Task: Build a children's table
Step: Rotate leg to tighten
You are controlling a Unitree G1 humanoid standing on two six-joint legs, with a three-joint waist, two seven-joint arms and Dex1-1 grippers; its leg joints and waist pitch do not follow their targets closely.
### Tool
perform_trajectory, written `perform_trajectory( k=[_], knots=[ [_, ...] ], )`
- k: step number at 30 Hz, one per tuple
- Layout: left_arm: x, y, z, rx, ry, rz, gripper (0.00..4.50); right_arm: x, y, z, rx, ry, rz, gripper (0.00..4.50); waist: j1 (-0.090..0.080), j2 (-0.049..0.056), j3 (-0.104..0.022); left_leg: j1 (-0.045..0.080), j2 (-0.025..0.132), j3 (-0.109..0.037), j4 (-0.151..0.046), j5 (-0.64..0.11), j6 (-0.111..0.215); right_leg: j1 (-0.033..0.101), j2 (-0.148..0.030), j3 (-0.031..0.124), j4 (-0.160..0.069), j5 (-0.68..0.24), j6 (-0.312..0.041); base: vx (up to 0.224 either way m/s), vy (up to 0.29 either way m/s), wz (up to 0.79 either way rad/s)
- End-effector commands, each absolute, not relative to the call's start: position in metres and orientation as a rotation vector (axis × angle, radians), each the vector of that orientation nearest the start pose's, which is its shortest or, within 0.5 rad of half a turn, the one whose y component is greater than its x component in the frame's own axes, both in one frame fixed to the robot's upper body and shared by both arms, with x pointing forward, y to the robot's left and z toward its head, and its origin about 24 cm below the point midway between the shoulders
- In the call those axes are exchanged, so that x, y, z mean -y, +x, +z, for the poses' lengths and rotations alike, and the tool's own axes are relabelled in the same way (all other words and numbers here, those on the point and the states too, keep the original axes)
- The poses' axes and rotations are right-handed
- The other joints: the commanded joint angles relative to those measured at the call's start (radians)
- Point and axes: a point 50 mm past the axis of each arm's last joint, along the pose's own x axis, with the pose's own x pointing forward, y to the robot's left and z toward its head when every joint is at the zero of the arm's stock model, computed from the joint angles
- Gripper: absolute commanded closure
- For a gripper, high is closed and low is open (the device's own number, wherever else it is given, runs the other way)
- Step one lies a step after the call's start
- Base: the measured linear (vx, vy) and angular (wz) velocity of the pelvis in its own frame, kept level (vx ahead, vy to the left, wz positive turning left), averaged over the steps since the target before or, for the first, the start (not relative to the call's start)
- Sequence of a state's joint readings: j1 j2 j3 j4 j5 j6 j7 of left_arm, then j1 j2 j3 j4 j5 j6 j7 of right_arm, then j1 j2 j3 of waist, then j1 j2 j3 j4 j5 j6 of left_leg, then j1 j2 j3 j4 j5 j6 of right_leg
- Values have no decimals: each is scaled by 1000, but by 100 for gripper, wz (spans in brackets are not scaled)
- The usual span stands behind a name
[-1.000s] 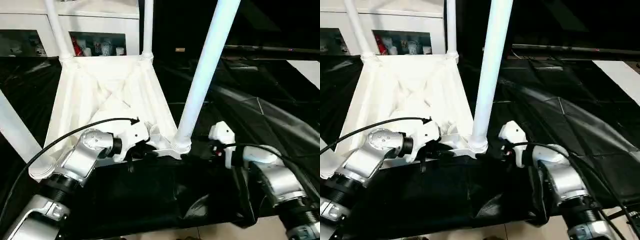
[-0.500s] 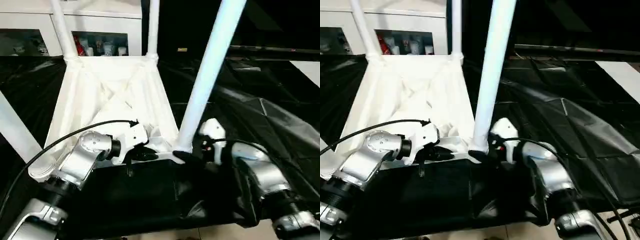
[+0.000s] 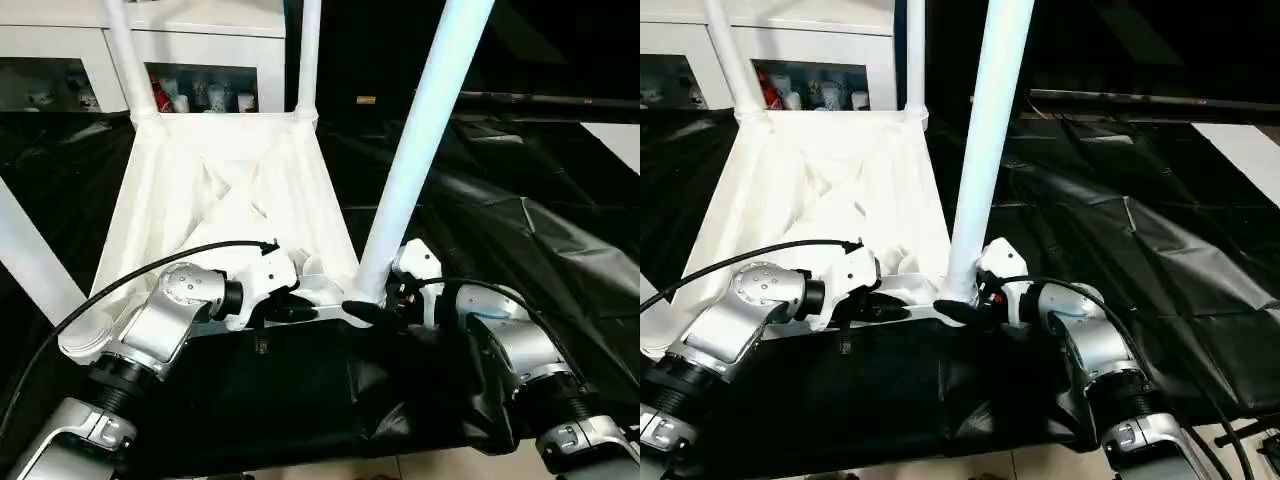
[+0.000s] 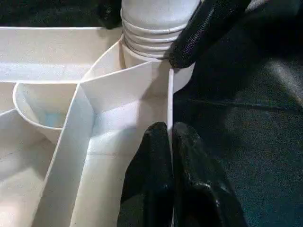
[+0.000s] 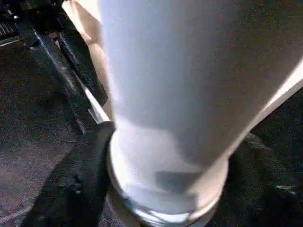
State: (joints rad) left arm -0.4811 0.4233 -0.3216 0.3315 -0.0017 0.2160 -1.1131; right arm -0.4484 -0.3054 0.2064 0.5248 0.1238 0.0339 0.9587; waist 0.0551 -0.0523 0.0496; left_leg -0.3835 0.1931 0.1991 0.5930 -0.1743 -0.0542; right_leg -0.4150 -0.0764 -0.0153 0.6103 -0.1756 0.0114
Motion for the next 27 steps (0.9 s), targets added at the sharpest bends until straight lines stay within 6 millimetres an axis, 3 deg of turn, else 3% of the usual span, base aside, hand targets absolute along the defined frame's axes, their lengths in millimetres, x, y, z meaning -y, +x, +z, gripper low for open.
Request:
perform_trajectory(
  k=[1,2,5,6,7,8,9,11,13,15,17,18,21,24,27],
  knots=[
    [-124,294,47,-440,396,-1313,450,139,310,37,-263,-190,1016,133,-1,5,-64,23,32,-13,-68,-233,16,42,-45,24,-66,-190,-227,0,0,0],
    [-119,295,44,-438,367,-1290,450,140,313,34,-253,-181,943,157,-2,5,-64,23,32,-13,-68,-235,13,41,-46,24,-66,-198,-225,0,0,0],
    [-101,298,37,-427,318,-1242,450,140,317,23,-262,-179,762,169,-10,2,-57,26,29,-14,-71,-294,-16,33,-46,25,-82,-331,-190,0,0,0],
    [-97,298,35,-426,314,-1231,450,139,318,21,-269,-173,722,172,-10,0,-58,27,28,-16,-72,-302,-19,36,-48,24,-84,-357,-180,0,0,0],
    [-88,298,31,-435,323,-1212,450,136,320,18,-274,-148,639,174,-12,3,-59,25,28,-18,-73,-307,-20,36,-49,24,-85,-376,-168,0,0,0],
    [-74,299,25,-442,343,-1192,450,131,323,14,-285,-92,526,174,-18,5,-54,28,27,-17,-74,-331,-22,25,-45,26,-93,-405,-159,0,0,0],
    [-73,299,25,-441,344,-1189,450,130,323,14,-286,-88,515,174,-22,3,-52,27,25,-19,-75,-345,-27,27,-45,24,-95,-436,-149,0,0,0],
    [-61,300,23,-436,354,-1168,450,124,326,13,-297,-45,429,174,-24,5,-51,40,25,-25,-74,-409,-34,18,-48,20,-109,-550,-111,0,0,0],
    [-45,303,24,-424,365,-1149,450,109,328,12,-302,-1,377,174,-28,11,-53,41,23,-29,-74,-432,-38,14,-49,19,-115,-585,-92,0,0,0],
    [-38,305,26,-409,382,-1143,450,95,328,15,-284,14,411,174,-28,14,-55,38,24,-32,-78,-431,-36,18,-49,17,-115,-561,-90,0,0,0],
    [-38,308,28,-398,389,-1144,450,87,327,17,-257,0,466,174,-27,15,-55,43,24,-31,-78,-450,-34,15,-47,15,-117,-541,-94,0,0,0],
    [-43,310,30,-392,395,-1145,450,84,325,22,-219,-9,522,120,-27,15,-57,37,25,-32,-82,-447,-31,20,-48,15,-114,-516,-101,0,0,0],
    [-51,312,32,-389,392,-1157,450,86,324,26,-178,-43,577,100,-24,13,-61,28,28,-28,-84,-393,-14,28,-49,19,-105,-411,-127,0,0,0],
    [-61,311,34,-383,391,-1177,450,91,324,31,-161,-28,622,69,-23,13,-60,23,27,-26,-84,-384,3,33,-51,19,-103,-411,-139,0,0,0],
    [-81,309,34,-389,398,-1220,450,102,317,39,-146,-63,780,37,-17,11,-60,22,30,-23,-84,-350,21,36,-52,23,-103,-392,-138,0,0,0]
  ],
)
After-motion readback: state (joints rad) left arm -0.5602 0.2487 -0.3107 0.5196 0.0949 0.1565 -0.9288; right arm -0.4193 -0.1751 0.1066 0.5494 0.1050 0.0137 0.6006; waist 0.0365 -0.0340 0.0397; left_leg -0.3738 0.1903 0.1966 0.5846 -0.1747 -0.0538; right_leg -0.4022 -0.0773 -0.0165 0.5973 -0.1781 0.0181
